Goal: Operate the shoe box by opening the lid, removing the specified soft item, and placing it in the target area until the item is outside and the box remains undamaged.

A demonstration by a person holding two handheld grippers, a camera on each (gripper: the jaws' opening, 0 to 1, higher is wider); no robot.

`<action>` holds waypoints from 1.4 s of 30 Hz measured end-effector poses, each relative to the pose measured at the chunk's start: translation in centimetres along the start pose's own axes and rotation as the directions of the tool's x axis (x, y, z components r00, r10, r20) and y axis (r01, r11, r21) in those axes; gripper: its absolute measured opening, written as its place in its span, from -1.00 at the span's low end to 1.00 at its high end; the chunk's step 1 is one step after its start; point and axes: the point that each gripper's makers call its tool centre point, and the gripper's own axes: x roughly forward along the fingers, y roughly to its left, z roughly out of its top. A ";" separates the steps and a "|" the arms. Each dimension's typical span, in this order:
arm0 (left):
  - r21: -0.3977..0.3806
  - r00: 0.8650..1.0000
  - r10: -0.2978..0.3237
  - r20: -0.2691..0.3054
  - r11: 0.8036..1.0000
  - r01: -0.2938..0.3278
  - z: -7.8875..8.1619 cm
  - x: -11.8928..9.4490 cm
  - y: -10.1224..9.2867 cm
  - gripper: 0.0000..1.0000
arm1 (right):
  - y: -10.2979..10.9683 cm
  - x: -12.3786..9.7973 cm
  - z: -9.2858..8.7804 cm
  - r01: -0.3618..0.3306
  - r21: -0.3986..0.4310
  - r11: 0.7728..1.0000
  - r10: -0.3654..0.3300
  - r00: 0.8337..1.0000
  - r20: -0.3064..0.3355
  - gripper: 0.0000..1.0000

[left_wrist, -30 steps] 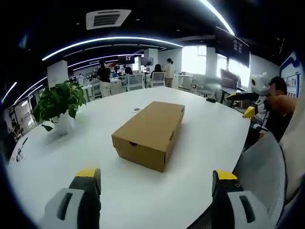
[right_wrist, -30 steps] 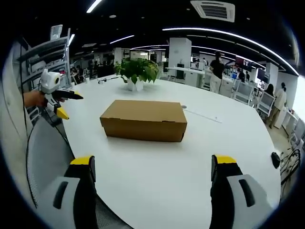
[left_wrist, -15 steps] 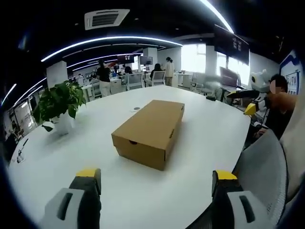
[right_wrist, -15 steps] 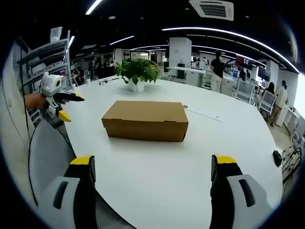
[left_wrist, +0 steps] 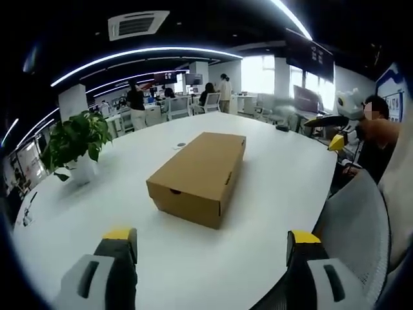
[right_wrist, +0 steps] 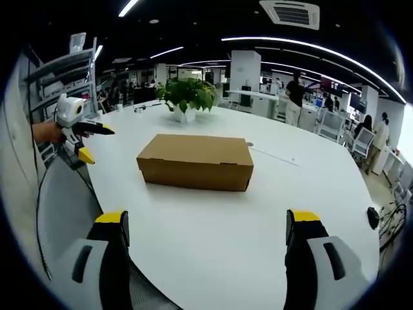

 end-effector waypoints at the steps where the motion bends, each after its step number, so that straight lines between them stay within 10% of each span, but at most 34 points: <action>1: 0.001 1.000 0.000 -0.001 1.000 0.000 0.0 0.0 0.0 0.96 | 0.0 0.0 0.0 0.000 -0.002 1.000 0.000 1.000 -0.002 0.93; 42: -0.007 0.999 0.054 0.006 0.999 -0.054 -0.2 1.7 -0.4 0.75 | -0.6 0.8 0.9 -0.075 -0.091 0.993 0.075 0.997 0.005 0.93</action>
